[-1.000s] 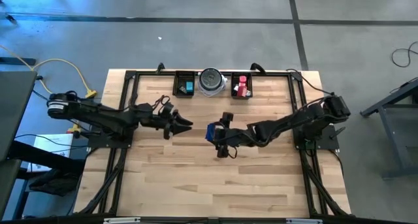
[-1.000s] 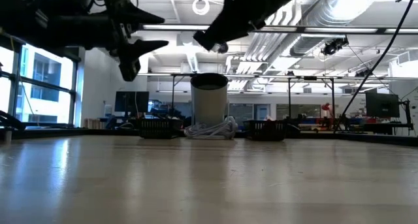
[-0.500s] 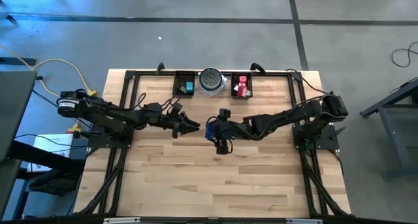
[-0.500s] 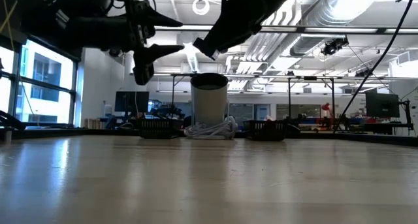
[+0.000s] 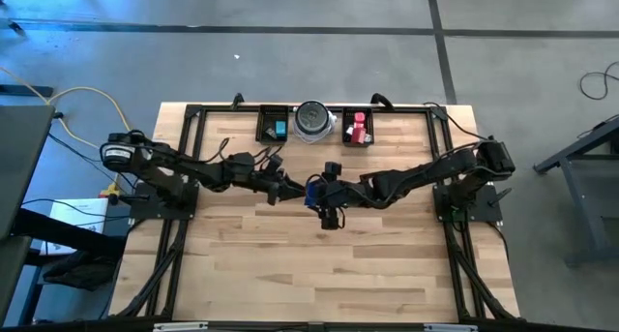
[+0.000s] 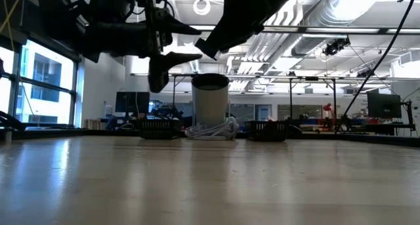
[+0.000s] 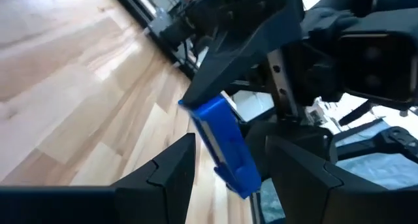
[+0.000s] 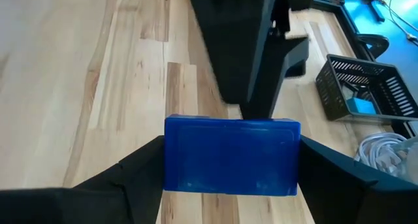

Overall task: Pick & Place Office items
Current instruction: Put the blue timer into the left black basket

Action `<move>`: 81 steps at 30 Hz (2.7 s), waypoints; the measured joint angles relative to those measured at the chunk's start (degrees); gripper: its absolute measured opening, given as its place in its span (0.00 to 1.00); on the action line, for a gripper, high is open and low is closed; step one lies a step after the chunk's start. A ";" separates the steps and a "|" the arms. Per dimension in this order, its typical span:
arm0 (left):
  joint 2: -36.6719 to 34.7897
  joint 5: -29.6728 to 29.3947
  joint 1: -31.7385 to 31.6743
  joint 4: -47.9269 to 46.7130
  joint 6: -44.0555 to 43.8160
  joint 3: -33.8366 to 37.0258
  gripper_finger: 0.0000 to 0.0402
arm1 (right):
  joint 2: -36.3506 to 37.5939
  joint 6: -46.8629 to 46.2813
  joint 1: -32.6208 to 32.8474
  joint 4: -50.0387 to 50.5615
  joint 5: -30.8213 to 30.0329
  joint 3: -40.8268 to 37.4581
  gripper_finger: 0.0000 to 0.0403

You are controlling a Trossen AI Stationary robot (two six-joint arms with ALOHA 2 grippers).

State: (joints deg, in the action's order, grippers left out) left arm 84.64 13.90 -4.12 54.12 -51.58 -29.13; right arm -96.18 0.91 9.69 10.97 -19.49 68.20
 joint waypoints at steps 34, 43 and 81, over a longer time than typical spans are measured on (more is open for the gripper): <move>3.17 0.74 0.22 -3.16 -2.07 -4.61 0.43 | 0.07 -0.22 -1.61 0.90 1.73 0.00 0.69; 3.17 0.49 0.20 -3.68 -3.23 -4.61 0.17 | 0.07 0.36 -1.59 1.07 1.27 0.00 0.69; 2.93 9.10 -6.01 -4.75 8.21 -4.67 0.13 | 1.75 6.88 6.09 0.91 -21.10 0.00 0.87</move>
State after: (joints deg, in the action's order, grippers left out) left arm 87.57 22.99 -10.13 49.37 -43.38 -33.80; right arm -94.43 7.79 15.78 11.88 -40.58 68.20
